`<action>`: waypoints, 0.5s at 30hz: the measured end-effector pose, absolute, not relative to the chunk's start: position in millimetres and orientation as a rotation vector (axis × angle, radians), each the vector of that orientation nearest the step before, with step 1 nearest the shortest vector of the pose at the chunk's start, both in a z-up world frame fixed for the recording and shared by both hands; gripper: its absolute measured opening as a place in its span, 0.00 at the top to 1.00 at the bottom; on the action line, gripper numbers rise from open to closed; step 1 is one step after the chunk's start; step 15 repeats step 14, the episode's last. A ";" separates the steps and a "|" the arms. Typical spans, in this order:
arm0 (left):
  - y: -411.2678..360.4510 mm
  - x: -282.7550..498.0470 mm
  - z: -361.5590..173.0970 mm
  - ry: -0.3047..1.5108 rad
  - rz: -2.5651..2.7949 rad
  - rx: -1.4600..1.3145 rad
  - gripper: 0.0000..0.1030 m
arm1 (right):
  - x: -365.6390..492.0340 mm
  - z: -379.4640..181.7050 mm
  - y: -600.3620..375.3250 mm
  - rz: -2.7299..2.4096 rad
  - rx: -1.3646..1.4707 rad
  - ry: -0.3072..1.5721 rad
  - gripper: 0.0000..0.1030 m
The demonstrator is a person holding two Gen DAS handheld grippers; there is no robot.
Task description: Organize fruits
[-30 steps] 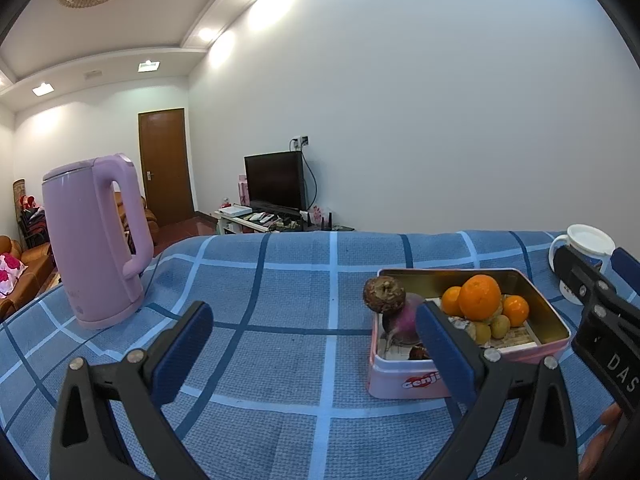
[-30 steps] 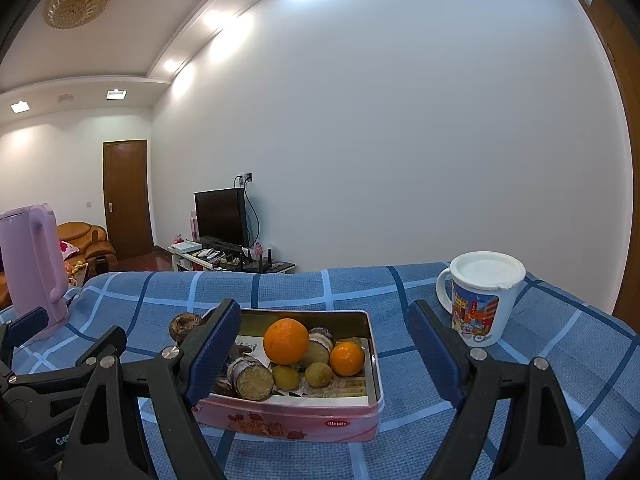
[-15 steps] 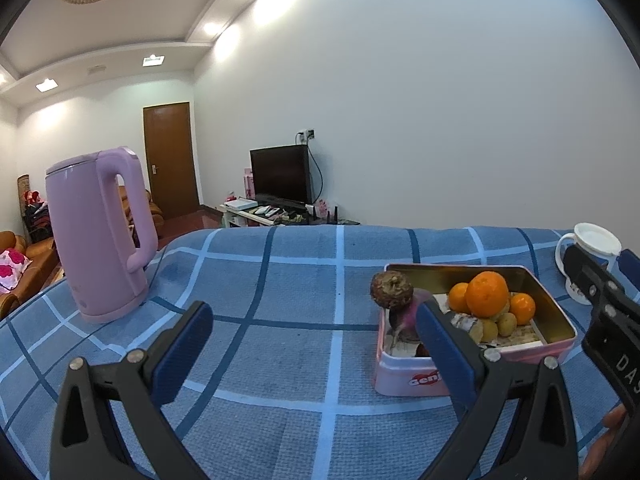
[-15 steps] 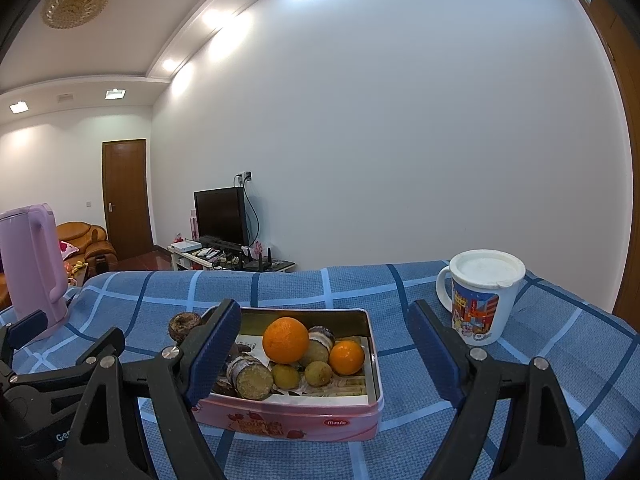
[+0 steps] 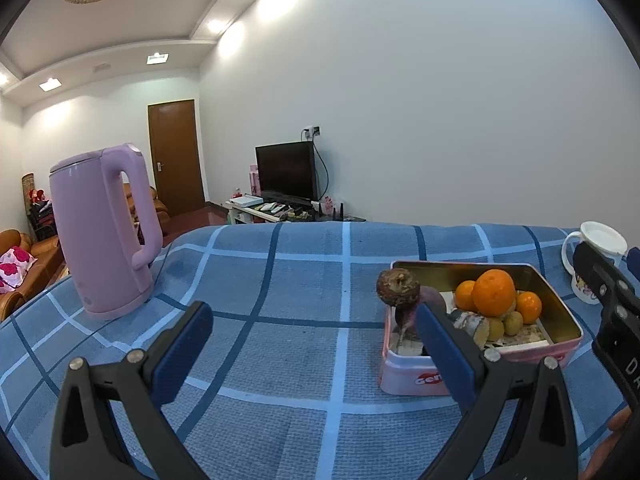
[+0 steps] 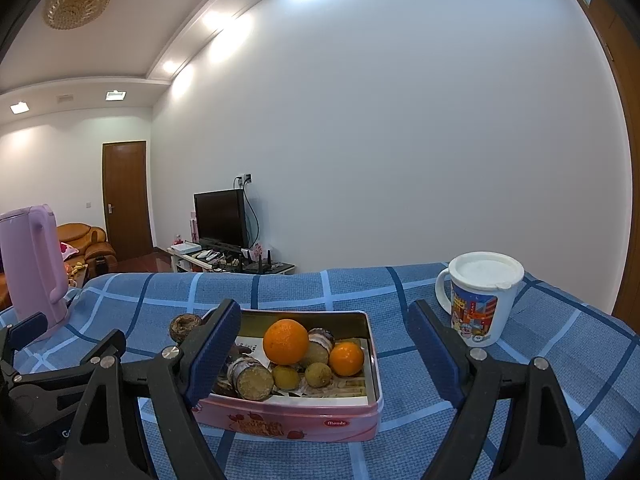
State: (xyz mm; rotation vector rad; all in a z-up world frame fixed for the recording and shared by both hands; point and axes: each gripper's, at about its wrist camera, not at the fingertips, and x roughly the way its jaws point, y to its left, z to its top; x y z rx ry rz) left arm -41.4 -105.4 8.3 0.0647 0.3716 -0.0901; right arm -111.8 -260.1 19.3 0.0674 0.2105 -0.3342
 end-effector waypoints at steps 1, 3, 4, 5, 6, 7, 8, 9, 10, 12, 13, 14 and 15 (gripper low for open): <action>-105.1 -41.6 8.3 0.373 -0.096 0.063 0.00 | -111.8 19.2 -260.1 -0.335 0.067 0.211 0.16; -105.2 -42.1 8.3 0.374 -0.117 0.060 0.00 | -111.8 19.4 -260.0 -0.335 0.068 0.209 0.16; -105.8 -42.4 8.4 0.373 -0.121 0.061 0.00 | -111.7 19.3 -260.1 -0.335 0.068 0.210 0.16; -106.3 -43.3 8.3 0.370 -0.124 0.063 0.00 | -111.7 19.2 -260.1 -0.335 0.067 0.211 0.16; -106.9 -44.1 8.4 0.366 -0.125 0.067 0.00 | -111.5 19.1 -260.2 -0.335 0.068 0.212 0.16; -107.9 -44.4 8.5 0.365 -0.124 0.069 0.00 | -111.7 19.2 -260.3 -0.335 0.069 0.213 0.16; -108.3 -44.5 8.7 0.365 -0.124 0.070 0.00 | -111.6 19.1 -260.5 -0.334 0.070 0.214 0.16; -108.2 -43.9 8.5 0.368 -0.124 0.069 0.00 | -111.2 19.1 -261.0 -0.334 0.070 0.214 0.16; -108.2 -43.4 8.4 0.371 -0.123 0.068 0.00 | -111.3 19.1 -261.1 -0.334 0.069 0.214 0.16; -107.9 -42.0 8.3 0.377 -0.120 0.065 0.00 | -111.2 19.2 -261.2 -0.335 0.070 0.213 0.16; -107.8 -41.5 8.1 0.380 -0.117 0.063 0.00 | -111.0 19.0 -261.6 -0.337 0.070 0.214 0.16; -107.8 -41.1 8.0 0.382 -0.115 0.063 0.00 | -110.8 19.0 -261.8 -0.339 0.071 0.215 0.16; -107.8 -41.1 8.0 0.382 -0.115 0.063 0.00 | -110.8 19.0 -261.8 -0.339 0.071 0.215 0.16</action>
